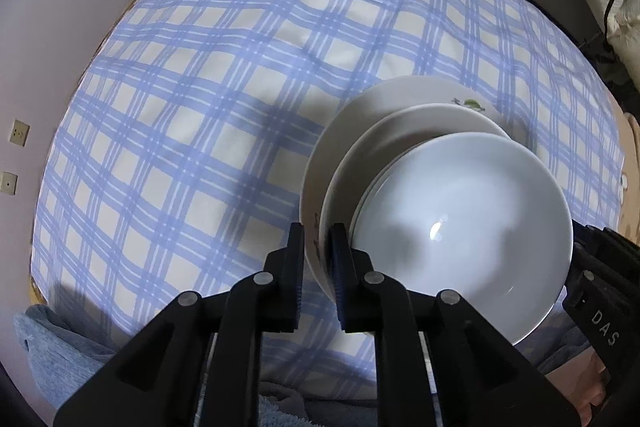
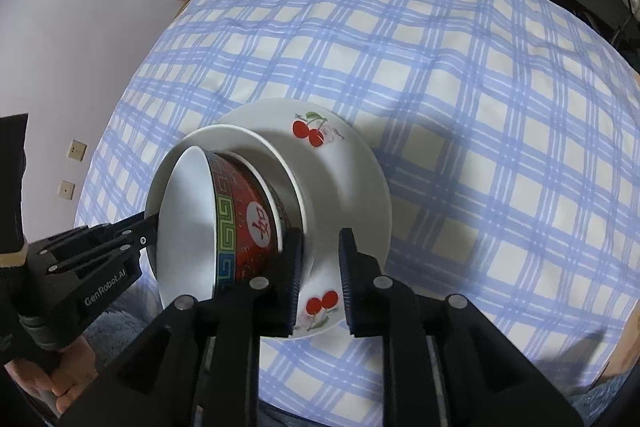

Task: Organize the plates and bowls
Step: 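Open both tools and lift them away from the stacked dishes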

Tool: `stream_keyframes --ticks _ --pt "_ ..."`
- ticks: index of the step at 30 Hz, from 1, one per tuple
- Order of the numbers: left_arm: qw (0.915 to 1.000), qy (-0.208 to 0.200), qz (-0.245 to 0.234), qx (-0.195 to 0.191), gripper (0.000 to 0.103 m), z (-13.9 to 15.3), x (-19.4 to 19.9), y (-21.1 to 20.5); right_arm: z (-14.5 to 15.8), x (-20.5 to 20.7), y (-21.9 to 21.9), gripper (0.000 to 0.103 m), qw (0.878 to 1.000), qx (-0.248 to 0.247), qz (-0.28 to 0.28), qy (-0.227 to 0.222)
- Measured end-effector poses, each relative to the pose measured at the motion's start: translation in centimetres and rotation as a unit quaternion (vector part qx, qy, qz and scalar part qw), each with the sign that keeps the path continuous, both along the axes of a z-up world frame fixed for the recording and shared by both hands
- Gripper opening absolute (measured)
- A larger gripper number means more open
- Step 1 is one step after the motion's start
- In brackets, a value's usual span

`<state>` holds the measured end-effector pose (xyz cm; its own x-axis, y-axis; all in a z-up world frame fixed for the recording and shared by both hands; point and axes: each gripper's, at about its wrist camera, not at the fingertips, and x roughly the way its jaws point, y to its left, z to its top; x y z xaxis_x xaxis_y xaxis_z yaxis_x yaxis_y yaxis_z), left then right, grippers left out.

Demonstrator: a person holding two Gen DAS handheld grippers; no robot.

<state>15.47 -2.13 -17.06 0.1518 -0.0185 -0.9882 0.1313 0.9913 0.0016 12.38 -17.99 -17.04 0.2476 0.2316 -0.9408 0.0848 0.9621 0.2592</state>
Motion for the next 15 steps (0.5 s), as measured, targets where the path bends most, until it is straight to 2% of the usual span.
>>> stream_keyframes --ticks 4,7,8,9,11,15 --pt "1.0 -0.001 0.0 0.003 0.018 0.1 0.0 0.1 0.2 -0.1 0.2 0.023 1.0 -0.017 0.02 -0.008" --pt "0.9989 -0.026 -0.014 0.035 0.019 0.6 -0.3 -0.6 0.8 -0.4 0.0 0.024 0.999 -0.015 0.021 -0.029" --pt "0.9982 -0.036 -0.019 0.044 0.019 0.8 -0.4 -0.8 1.4 -0.5 -0.2 0.028 0.999 -0.015 0.021 -0.045" --pt "0.9971 -0.047 -0.024 0.055 0.019 1.1 -0.6 -1.0 1.9 -0.5 -0.4 0.039 0.998 -0.014 0.019 -0.055" --pt "0.9953 -0.064 -0.031 0.065 0.019 1.7 -0.9 -1.2 2.8 -0.6 -0.8 0.049 0.997 -0.008 0.012 -0.07" --pt "0.9936 -0.092 -0.026 0.059 0.019 3.4 -1.8 -0.8 3.7 -1.3 -1.2 0.05 0.996 -0.013 0.013 -0.09"
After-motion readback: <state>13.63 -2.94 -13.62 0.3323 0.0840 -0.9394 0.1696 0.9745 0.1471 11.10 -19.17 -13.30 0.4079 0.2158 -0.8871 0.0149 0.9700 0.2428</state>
